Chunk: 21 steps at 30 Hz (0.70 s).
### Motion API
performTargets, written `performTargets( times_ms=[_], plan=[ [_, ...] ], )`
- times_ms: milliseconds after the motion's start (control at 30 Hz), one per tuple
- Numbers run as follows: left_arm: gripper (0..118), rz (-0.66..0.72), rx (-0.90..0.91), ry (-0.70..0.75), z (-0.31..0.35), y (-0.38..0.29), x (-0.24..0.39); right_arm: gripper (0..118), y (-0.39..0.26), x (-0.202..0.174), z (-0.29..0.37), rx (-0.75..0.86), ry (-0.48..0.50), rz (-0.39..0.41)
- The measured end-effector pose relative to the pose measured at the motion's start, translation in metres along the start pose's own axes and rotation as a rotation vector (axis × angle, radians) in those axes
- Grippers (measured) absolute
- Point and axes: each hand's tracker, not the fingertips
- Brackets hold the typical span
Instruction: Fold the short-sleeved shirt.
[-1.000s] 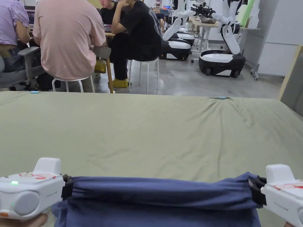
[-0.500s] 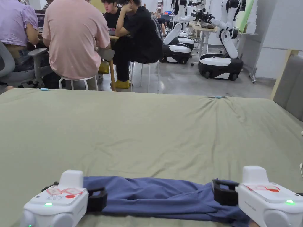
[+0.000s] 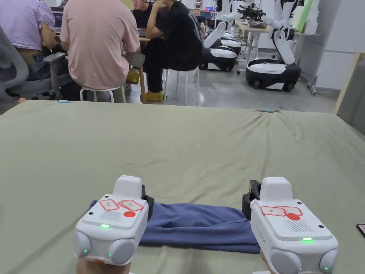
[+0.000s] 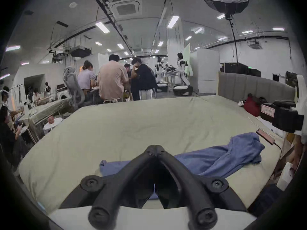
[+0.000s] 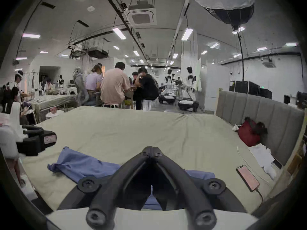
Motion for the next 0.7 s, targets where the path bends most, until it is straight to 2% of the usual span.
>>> performTargets(
  times_ms=[133, 233, 267, 333, 367, 433, 500, 567, 600, 633, 667, 700],
  plan=[
    [0, 0.082, -0.117, 0.076, -0.021, -0.018, -0.063, 0, -0.009, -0.002, -0.007, -0.033, 0.019, 0.010],
    [0, 0.280, -0.186, 0.069, -0.037, -0.034, -0.123, 0, -0.018, -0.004, -0.011, -0.057, 0.021, 0.009],
    [20, 0.373, -0.205, 0.055, -0.041, -0.040, -0.141, 0, -0.020, -0.006, -0.014, -0.066, 0.025, 0.002],
    [89, 0.556, -0.252, -0.013, -0.053, -0.058, -0.174, 0, -0.026, -0.009, -0.014, -0.075, 0.022, 0.006],
    [118, 0.623, -0.271, -0.045, -0.058, -0.070, -0.184, 0, -0.028, -0.010, -0.017, -0.084, 0.026, 0.010],
    [112, 0.781, -0.272, -0.104, -0.066, -0.091, -0.201, 0, -0.031, -0.012, -0.022, -0.093, 0.025, 0.014],
    [113, 1.000, -0.301, -0.181, -0.081, -0.120, -0.212, 0, -0.035, -0.012, -0.024, -0.107, 0.019, 0.006],
    [113, 1.162, -0.303, -0.345, -0.094, -0.142, -0.206, 0, -0.036, -0.011, -0.028, -0.116, 0.018, -0.002],
    [113, 1.149, -0.221, -0.366, -0.097, -0.141, -0.200, 0, -0.036, -0.012, -0.027, -0.116, 0.015, 0.002],
    [113, 1.130, -0.211, -0.360, -0.100, -0.137, -0.197, 0, -0.036, -0.012, -0.027, -0.116, 0.015, 0.003],
    [105, 1.143, -0.218, -0.418, -0.109, -0.133, -0.193, 0, -0.036, -0.011, -0.029, -0.119, 0.016, 0.006],
    [87, 1.181, -0.219, -0.474, -0.116, -0.135, -0.189, 0, -0.036, -0.010, -0.031, -0.123, 0.016, 0.007]
  ],
)
